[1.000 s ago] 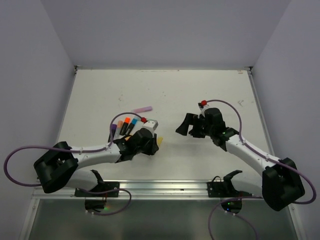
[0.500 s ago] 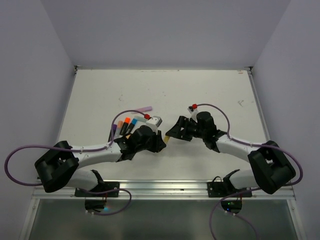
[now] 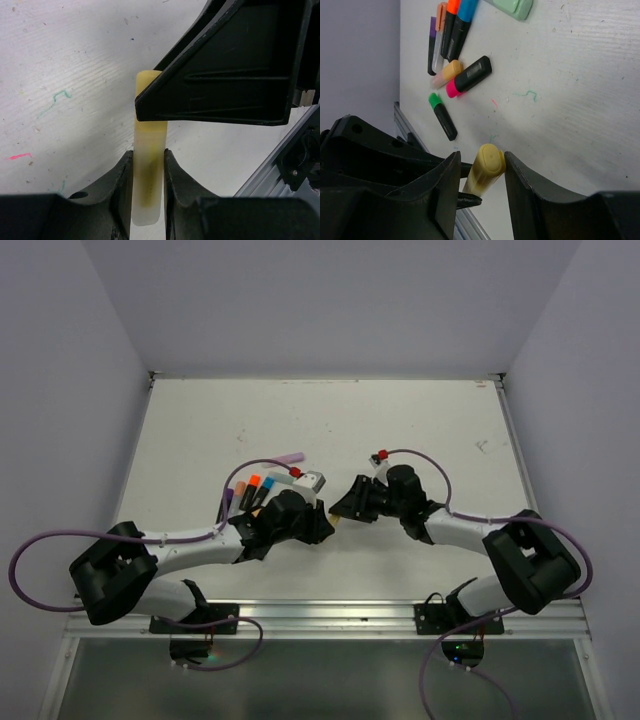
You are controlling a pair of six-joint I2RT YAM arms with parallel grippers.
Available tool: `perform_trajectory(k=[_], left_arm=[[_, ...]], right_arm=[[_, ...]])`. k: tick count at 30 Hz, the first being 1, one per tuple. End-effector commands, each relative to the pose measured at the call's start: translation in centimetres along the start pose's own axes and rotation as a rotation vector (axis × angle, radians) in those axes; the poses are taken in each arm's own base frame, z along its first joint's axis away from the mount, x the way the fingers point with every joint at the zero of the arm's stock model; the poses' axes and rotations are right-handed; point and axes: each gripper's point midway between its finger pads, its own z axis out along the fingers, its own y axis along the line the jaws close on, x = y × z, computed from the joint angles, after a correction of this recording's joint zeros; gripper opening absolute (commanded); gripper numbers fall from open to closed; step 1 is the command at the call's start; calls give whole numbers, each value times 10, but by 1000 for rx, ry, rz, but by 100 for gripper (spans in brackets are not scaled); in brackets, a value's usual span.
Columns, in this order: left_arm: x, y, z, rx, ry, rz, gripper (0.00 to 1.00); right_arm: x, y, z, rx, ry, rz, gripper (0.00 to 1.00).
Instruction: Open the pen caps
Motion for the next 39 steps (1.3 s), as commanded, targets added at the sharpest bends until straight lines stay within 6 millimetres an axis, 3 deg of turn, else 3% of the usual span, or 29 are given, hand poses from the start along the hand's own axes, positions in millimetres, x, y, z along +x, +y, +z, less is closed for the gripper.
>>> perform_trajectory(k=[1, 6, 8, 10, 11, 12, 15, 16, 17, 19, 24, 27, 31, 33, 39], left_arm=[[-30, -25, -1, 74, -85, -5, 0], [-31, -25, -1, 72, -88, -4, 0], [-31, -25, -1, 74, -87, -4, 0], [-30, -25, -1, 72, -84, -4, 0], [-29, -24, -1, 70, -82, -2, 0], [-28, -23, -1, 64, -79, 1, 0], [-22, -16, -1, 39, -64, -1, 26], [-19, -12, -1, 27, -60, 1, 40], [-18, -10, -1, 21, -60, 1, 46], [-12, -5, -2, 8, -52, 0, 54], [-8, -5, 1, 18, -45, -5, 57], [-8, -8, 4, 25, -44, -5, 50], [-13, -17, 7, 58, -45, 7, 0], [-14, -27, 6, 109, -44, 11, 0], [-10, -33, -2, 178, -73, 8, 0]], right_arm=[[-1, 7, 4, -39, -16, -12, 43], [3, 6, 8, -43, -8, 2, 44], [4, 8, 9, -51, -5, -2, 40], [3, 8, 10, -51, -7, -5, 21], [3, 7, 10, -47, -8, -6, 0], [2, 7, 9, -44, -11, -7, 0], [-3, 8, 6, -31, -38, -18, 0], [-5, 10, 3, -25, -46, -21, 0], [-6, 11, 2, -21, -52, -28, 0], [-7, 13, -1, -20, -57, -33, 0], [-13, 21, -8, -33, -90, -31, 0], [-15, 26, -10, -42, -97, -33, 0], [-20, 25, -11, -21, -115, -37, 0], [-24, 22, -17, 7, -145, -41, 0], [-80, 11, -38, 97, -340, -46, 0]])
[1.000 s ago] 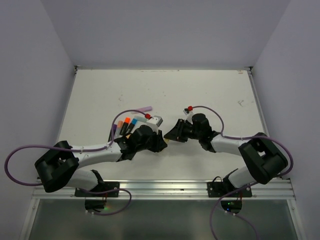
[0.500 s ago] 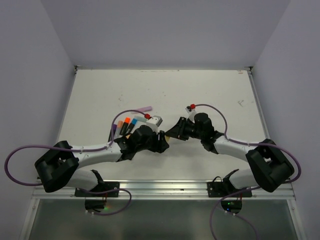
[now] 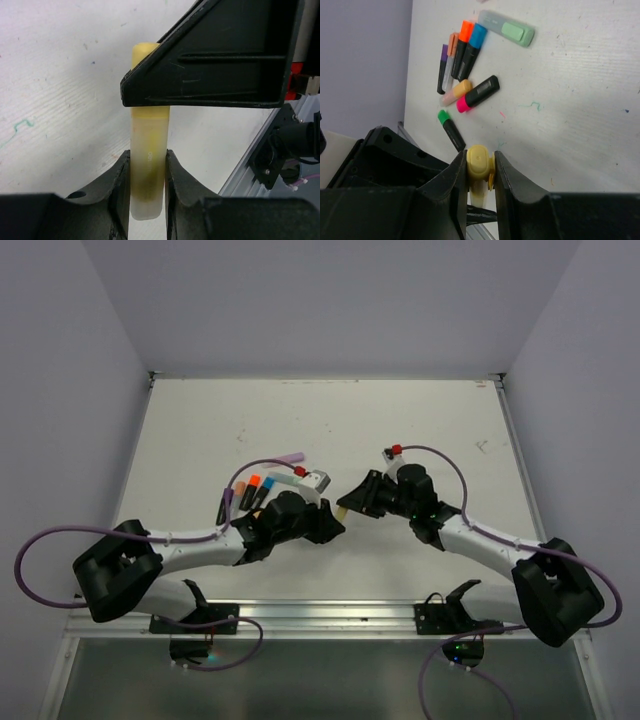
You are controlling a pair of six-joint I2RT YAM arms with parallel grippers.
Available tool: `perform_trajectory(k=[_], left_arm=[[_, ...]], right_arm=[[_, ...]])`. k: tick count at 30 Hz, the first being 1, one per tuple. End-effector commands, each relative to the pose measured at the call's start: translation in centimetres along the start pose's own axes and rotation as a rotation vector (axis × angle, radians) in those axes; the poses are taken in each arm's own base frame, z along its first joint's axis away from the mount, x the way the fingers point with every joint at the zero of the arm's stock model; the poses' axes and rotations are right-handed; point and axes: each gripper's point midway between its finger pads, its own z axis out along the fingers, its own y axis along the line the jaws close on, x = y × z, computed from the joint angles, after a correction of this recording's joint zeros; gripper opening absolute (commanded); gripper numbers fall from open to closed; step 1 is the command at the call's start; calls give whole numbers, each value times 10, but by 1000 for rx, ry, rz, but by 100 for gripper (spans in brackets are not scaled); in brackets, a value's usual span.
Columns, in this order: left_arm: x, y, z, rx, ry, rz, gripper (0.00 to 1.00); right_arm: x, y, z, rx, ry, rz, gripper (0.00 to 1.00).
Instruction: Open the pen caps
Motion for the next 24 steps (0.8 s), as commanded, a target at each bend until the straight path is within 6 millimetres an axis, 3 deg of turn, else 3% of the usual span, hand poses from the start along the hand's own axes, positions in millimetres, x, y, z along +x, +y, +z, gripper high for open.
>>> perform_trajectory(k=[1, 7, 14, 16, 17, 18, 20, 21, 23, 24], left_arm=[[-4, -3, -6, 29, -43, -13, 0], [2, 7, -15, 8, -73, -14, 0], [-3, 6, -16, 3, -80, 5, 0], [-9, 3, -12, 0, -78, 24, 0], [3, 17, -6, -67, -22, 30, 0], [-14, 11, 0, -80, -34, 42, 0], [-4, 19, 12, -142, 35, 48, 0], [-17, 10, 19, -126, 17, 52, 0], [-20, 11, 31, -141, 17, 43, 0], [-36, 4, 38, -140, -17, 32, 0]], right_arm=[[-70, -5, -9, 64, -223, -8, 0], [-123, -26, -20, 99, -307, 68, 0], [-131, -45, -14, 155, -309, 64, 0], [-130, -79, -17, 350, -272, 17, 0], [-128, -92, -19, 425, -245, -4, 0], [-125, -111, -21, 516, -211, -15, 0], [-126, -138, -42, 718, -179, -54, 0], [-127, -147, -53, 770, -177, -52, 0], [-132, -159, -69, 851, -206, -51, 0], [-131, -165, -78, 881, -205, -40, 0]])
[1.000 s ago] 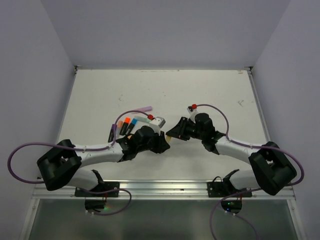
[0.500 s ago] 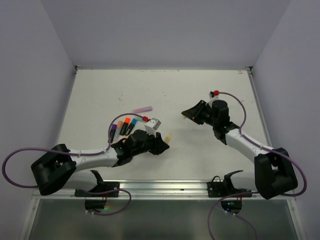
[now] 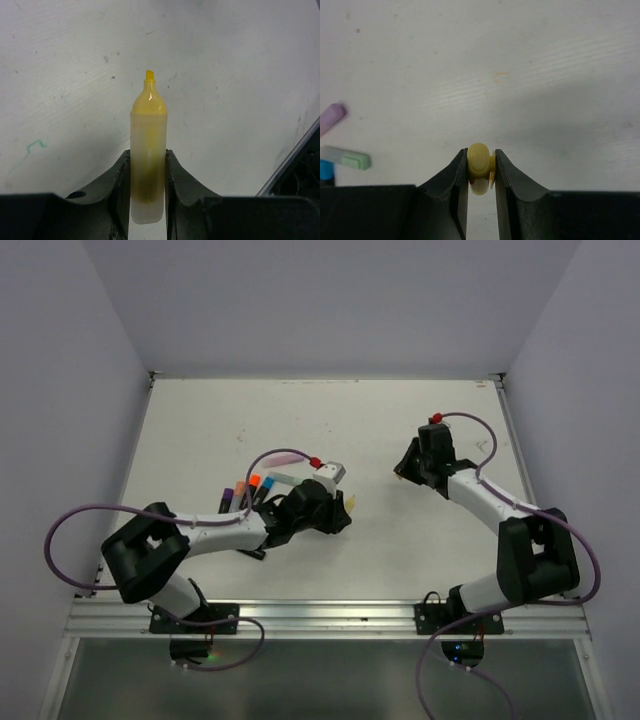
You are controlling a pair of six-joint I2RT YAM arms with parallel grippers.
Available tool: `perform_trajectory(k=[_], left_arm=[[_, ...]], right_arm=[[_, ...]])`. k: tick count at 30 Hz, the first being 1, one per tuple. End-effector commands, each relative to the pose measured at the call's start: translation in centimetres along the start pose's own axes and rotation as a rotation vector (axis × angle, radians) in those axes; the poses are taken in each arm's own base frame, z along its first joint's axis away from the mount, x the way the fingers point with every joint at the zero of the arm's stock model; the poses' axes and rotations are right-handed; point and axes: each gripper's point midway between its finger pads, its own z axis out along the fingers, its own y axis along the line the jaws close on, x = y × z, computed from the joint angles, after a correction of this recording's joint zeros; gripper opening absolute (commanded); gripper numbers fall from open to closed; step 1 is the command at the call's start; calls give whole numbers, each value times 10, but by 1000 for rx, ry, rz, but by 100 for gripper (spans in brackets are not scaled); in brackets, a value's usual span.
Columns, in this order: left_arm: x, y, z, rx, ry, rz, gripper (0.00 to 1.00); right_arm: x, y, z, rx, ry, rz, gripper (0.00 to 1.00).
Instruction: Open the pen caps
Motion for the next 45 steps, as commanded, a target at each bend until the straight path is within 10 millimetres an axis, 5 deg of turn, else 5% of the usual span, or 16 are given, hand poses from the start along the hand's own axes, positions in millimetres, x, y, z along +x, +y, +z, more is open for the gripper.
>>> perform_trajectory(k=[1, 2, 8, 10, 14, 16, 24, 34, 39, 45], left_arm=[[-23, -5, 21, -53, -29, 9, 0], [-41, -15, 28, -48, -52, 2, 0], [-60, -28, 84, -89, -23, -34, 0], [-54, -21, 100, -121, -5, -28, 0], [-79, -33, 128, -126, -35, -11, 0], [-68, -24, 140, -167, 5, 11, 0], [-90, -11, 159, -289, -49, -11, 0], [-120, 18, 206, -310, -69, -66, 0], [-147, 32, 217, -270, -101, -118, 0], [-155, 46, 234, -210, -91, -158, 0]], right_arm=[[-8, -62, -17, 273, -9, -66, 0], [-6, -70, -19, 305, -4, -68, 0], [2, -139, -23, 484, 69, 12, 0], [7, -151, -25, 491, 91, 46, 0], [3, -166, -31, 510, 73, 82, 0], [2, -170, -30, 518, 80, 70, 0], [-19, -162, -5, 482, 135, -27, 0], [-84, -146, 34, 507, 108, -141, 0], [-96, -147, 54, 538, 103, -193, 0], [-101, -124, 76, 528, 100, -290, 0]])
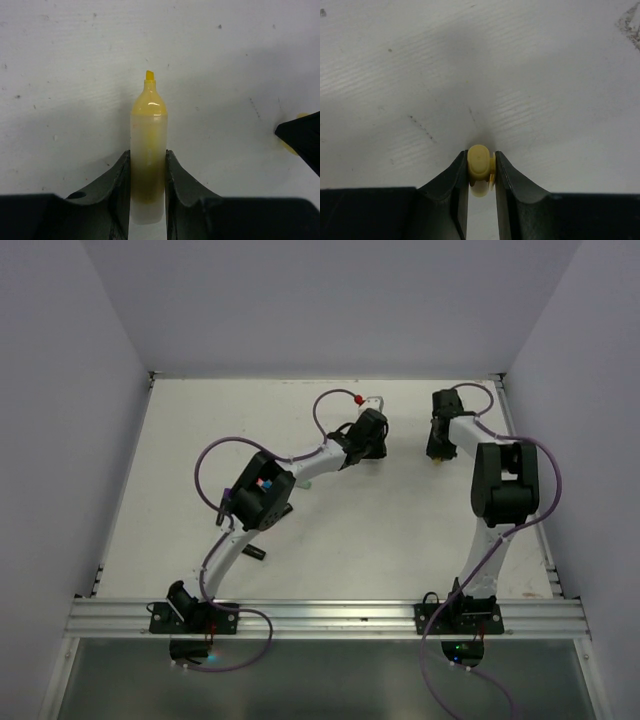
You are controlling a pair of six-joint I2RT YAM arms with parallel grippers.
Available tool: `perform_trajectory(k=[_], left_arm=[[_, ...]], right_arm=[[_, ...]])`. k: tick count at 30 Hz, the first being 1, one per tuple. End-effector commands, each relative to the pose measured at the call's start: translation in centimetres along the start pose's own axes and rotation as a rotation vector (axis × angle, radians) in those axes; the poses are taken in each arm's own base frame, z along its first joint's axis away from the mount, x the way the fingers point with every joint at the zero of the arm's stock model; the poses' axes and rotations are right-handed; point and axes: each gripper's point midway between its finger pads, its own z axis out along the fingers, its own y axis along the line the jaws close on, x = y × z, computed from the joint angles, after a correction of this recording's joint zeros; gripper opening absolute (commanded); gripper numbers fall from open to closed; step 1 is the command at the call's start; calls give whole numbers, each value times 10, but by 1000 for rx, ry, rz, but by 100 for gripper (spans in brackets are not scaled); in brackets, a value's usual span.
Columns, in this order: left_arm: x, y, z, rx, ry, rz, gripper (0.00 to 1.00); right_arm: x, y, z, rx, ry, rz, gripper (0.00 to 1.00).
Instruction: Open the pen caps
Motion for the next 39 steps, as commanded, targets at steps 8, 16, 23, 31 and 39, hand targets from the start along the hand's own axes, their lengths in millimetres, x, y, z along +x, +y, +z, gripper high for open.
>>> perform_trajectory(k=[8, 16, 23, 31, 39], left_arm=[[-12, -8, 10, 90, 3, -66, 0], [-11, -3, 16, 128, 27, -102, 23], [-19, -11, 10, 183, 18, -66, 46], [-63, -20, -34, 226, -68, 12, 65], [-114, 28, -115, 6, -190, 105, 71]], right_arm=[[-28, 19, 9, 53, -51, -108, 8], [-32, 26, 17, 56, -48, -135, 35], [-39, 32, 15, 26, -59, -141, 51], [-59, 39, -18, -27, -148, -117, 62], [-36, 56, -74, -118, -171, -103, 73]])
